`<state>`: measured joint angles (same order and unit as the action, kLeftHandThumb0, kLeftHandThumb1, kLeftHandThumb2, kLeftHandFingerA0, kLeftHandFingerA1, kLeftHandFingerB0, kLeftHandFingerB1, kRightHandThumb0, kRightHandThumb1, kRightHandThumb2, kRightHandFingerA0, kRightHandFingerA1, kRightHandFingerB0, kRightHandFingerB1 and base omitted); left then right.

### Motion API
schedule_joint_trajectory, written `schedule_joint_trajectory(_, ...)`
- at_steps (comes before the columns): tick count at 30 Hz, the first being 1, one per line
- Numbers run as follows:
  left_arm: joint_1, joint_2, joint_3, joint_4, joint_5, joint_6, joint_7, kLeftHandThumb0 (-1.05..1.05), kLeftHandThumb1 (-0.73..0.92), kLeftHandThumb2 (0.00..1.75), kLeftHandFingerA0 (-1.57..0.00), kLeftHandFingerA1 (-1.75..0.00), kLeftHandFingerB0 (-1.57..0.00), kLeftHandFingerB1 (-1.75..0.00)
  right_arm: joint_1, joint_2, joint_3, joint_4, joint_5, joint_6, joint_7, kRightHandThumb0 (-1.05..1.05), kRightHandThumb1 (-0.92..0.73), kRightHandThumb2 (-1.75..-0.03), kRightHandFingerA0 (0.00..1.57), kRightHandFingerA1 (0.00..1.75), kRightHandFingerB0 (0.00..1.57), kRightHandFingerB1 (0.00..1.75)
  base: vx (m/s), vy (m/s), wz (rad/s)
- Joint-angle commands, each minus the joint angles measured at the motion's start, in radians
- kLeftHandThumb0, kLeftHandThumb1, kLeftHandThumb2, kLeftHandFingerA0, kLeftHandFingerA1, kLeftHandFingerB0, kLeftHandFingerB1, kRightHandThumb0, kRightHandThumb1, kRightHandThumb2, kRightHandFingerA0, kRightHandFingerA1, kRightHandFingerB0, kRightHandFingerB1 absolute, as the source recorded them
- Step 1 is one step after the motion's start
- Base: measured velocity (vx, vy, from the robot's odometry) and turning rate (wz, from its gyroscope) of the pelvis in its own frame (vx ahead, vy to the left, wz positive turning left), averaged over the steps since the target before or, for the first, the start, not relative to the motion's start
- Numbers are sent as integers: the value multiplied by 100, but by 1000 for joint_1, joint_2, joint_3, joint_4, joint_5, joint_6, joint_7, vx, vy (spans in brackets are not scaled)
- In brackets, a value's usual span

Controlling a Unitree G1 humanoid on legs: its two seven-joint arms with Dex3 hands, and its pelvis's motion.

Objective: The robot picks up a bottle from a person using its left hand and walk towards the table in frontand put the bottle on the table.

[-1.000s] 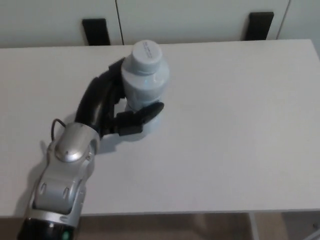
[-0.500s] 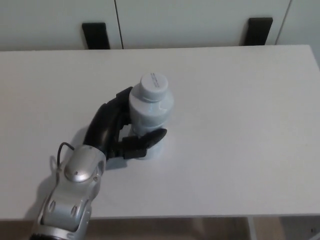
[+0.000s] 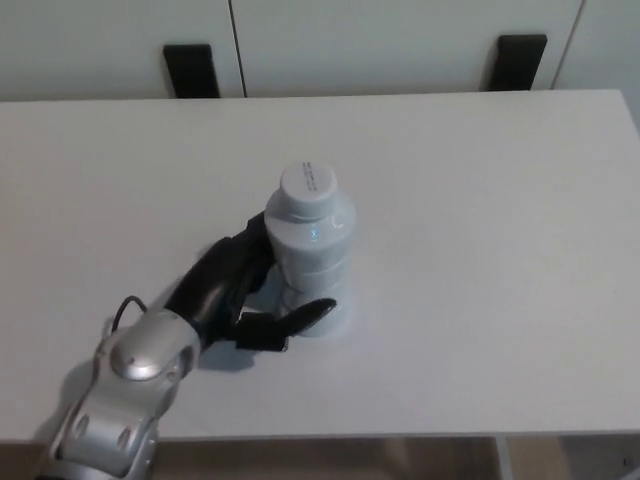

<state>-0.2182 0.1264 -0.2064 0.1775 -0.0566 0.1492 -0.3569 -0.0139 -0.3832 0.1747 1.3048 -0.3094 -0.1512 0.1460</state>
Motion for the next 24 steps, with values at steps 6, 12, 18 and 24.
schedule_joint_trajectory(6, 50, 146, 51, -38, -48, -10, -163, -83, 47, 78, 0, 0, 0, 0, 14, -10, -1, -4, 1, 6, 2, -39, -80, -64, 59, 50, 46, 40, 0, 0, 0)
schedule_joint_trajectory(12, 127, 243, 166, -124, -82, -87, -197, -82, 45, 76, 0, 0, 0, 0, -4, -13, 6, 0, -1, 2, 9, -40, -78, -63, 61, 50, 49, 41, 0, 0, 0)
schedule_joint_trajectory(18, 521, 195, 346, -463, -234, -186, -209, -76, 46, 80, 0, -1, 0, 0, 6, -10, -3, 2, 10, 5, 18, -39, -80, -64, 58, 51, 49, 42, 0, 0, 0)
schedule_joint_trajectory(24, 942, 133, 356, -686, -364, -405, -362, -61, 38, 70, -27, -44, -10, -36, 13, -19, 13, 3, -10, 8, 5, -41, -78, -64, 60, 48, 48, 40, 0, 0, 0)
